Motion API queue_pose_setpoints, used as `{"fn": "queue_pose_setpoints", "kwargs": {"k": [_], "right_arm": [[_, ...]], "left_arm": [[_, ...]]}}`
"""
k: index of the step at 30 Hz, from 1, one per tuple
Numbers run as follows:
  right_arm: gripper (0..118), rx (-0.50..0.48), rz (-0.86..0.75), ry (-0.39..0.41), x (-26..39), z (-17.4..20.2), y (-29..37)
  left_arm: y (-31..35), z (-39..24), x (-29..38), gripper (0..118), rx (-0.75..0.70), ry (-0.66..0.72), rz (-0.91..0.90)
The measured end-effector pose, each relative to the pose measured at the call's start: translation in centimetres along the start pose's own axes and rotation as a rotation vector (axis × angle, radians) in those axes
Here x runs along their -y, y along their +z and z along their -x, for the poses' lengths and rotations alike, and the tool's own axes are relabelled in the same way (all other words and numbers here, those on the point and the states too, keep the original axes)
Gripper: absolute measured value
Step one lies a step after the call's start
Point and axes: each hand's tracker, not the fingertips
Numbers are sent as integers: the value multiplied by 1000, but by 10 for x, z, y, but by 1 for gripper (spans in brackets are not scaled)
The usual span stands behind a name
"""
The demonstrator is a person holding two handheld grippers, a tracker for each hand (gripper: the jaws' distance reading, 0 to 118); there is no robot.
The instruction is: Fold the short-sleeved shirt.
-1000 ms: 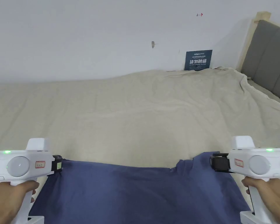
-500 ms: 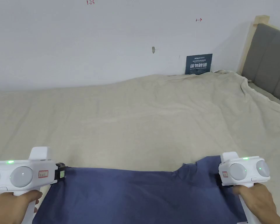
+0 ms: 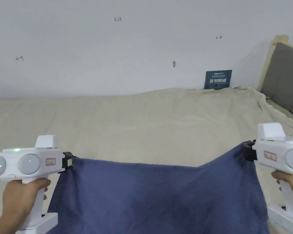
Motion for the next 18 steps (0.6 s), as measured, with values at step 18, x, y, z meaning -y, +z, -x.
{"fn": "queue_pose_setpoints", "kwargs": {"k": [18], "right_arm": [[1, -67, -491, -39, -187, 21, 139]], "left_arm": [[182, 28, -154, 1, -121, 6, -392]]}}
